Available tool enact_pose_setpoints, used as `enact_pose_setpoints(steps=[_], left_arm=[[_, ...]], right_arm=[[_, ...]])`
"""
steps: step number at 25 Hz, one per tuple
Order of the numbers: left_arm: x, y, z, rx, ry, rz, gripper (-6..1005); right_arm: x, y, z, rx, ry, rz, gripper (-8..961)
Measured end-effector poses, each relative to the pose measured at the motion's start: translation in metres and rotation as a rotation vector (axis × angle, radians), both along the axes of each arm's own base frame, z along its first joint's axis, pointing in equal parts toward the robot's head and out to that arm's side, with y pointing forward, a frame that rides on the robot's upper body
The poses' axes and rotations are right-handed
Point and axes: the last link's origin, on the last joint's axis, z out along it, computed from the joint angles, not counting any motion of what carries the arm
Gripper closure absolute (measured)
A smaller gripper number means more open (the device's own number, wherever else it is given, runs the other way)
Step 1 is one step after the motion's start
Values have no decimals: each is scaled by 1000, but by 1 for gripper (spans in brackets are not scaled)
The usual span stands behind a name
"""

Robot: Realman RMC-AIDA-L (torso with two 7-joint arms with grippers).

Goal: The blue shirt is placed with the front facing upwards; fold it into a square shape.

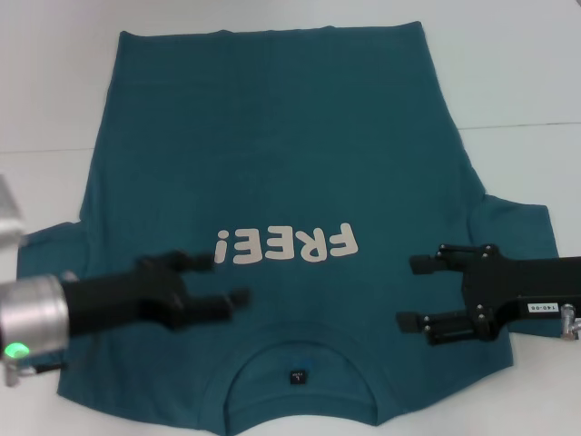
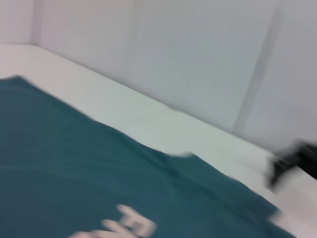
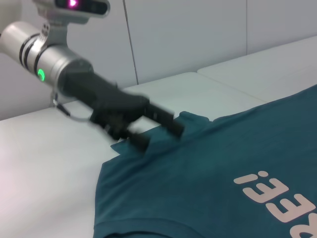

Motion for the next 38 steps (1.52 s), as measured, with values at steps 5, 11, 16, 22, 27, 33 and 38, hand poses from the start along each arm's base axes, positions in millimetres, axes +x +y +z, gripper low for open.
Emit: enact_pose_setpoints(steps=[5,11,16,22,27,33,38], left_arm=[[-23,3,33,16,-64,191,97],[-57,-2,58,39,-68,409,98],[-69,-5,58,42,-23,449,98],[-78,-2,51,64,60,484,99],[-85,0,49,80,109,512,99],[-88,0,46,88,133,528,100],[-91,1,43,88,139,536,100]], right_arm=[[0,0,-1,1,-1,7,26],[-1,1,-3,9,9,21,27],[-2,2,-3,11,8,26,27],[-2,5,-3,24,-1,26,27],[-2,5,-3,26,-1,26,27],[-1,5,-3,28,-3,26,27],[-1,6,-2,32,-5,24,26]])
